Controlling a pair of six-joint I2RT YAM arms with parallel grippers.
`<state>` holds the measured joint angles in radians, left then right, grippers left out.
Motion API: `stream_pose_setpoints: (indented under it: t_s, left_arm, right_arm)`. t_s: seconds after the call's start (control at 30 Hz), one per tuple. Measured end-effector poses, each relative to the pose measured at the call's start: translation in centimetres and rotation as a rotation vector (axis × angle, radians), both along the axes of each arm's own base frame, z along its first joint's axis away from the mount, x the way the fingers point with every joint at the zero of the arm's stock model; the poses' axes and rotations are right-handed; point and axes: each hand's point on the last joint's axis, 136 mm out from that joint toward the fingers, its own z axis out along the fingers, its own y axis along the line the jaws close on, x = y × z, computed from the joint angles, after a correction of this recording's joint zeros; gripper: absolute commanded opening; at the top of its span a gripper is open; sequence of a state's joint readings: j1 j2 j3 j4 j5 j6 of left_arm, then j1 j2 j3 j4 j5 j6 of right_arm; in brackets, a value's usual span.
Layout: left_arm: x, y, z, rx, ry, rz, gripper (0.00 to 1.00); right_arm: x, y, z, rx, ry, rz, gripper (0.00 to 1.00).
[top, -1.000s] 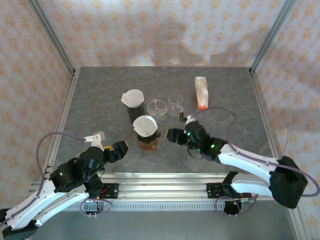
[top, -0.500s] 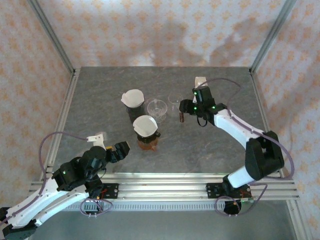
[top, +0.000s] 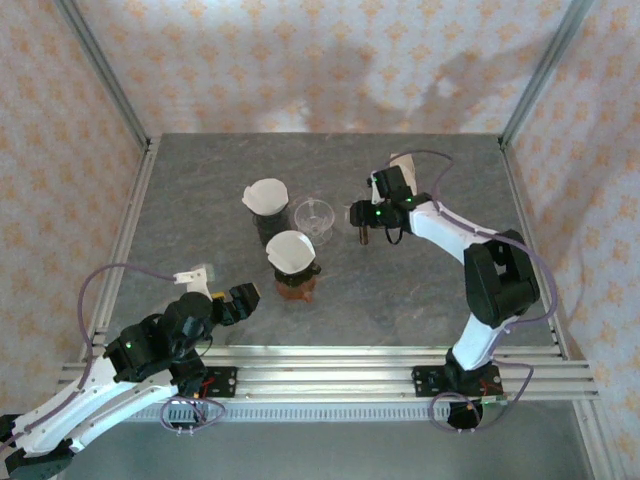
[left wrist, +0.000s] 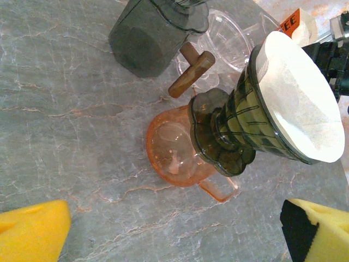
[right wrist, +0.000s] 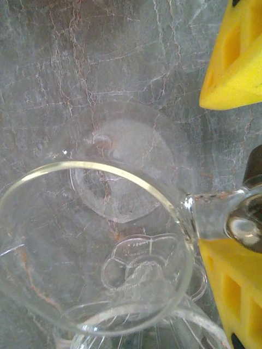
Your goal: Place the coffee filter in the dripper
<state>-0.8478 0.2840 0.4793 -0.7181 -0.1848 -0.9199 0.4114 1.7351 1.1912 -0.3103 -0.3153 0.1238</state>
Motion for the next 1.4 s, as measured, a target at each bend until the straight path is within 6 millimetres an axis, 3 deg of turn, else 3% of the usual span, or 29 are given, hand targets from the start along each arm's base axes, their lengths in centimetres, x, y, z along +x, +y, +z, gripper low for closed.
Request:
stream_pose_setpoints:
  t_s: [0.2, 0.43, 0.7, 0.8, 1.0, 1.27, 1.4]
  left_arm:
    - [0.0, 0.0, 0.1, -0.002, -0.002, 0.000, 1.00]
    - [-0.1, 0.2, 0.6, -0.032, -0.024, 0.010, 1.00]
    - [-0.1, 0.2, 0.6, -0.038, -0.022, 0.014, 1.00]
    - [-0.1, 0.2, 0.6, -0.038, -0.022, 0.014, 1.00]
    - [-0.1, 0.2, 0.7, -0.037, -0.022, 0.013, 1.00]
    - [0.1, 0.1, 0.8, -0.017, -0.019, 0.009, 1.00]
    - [0.2, 0.0, 0.6, -0.004, -0.013, 0.008, 1.00]
  right_arm:
    - [0.0, 0.6, -0.2, -0.015, 0.000, 0.035, 0.50]
    - [-0.1, 2.1, 0.3, -0.053, -0.022, 0.083, 0.30]
    - [-0.7, 1.2, 0.2, -0.122, -0.043, 0.048, 0.15]
    - [-2.6, 0.0, 0.3, -0.140, -0.037, 0.029, 0.14]
    - [-9.1, -1.9, 1.1, -0.154, -0.042, 0.026, 0.13]
    - [-18.2, -0.9, 0.5, -0.140, -0.059, 0.145, 0.12]
    - [-21.1, 0.2, 0.5, -0.154, -0.080, 0.210, 0.12]
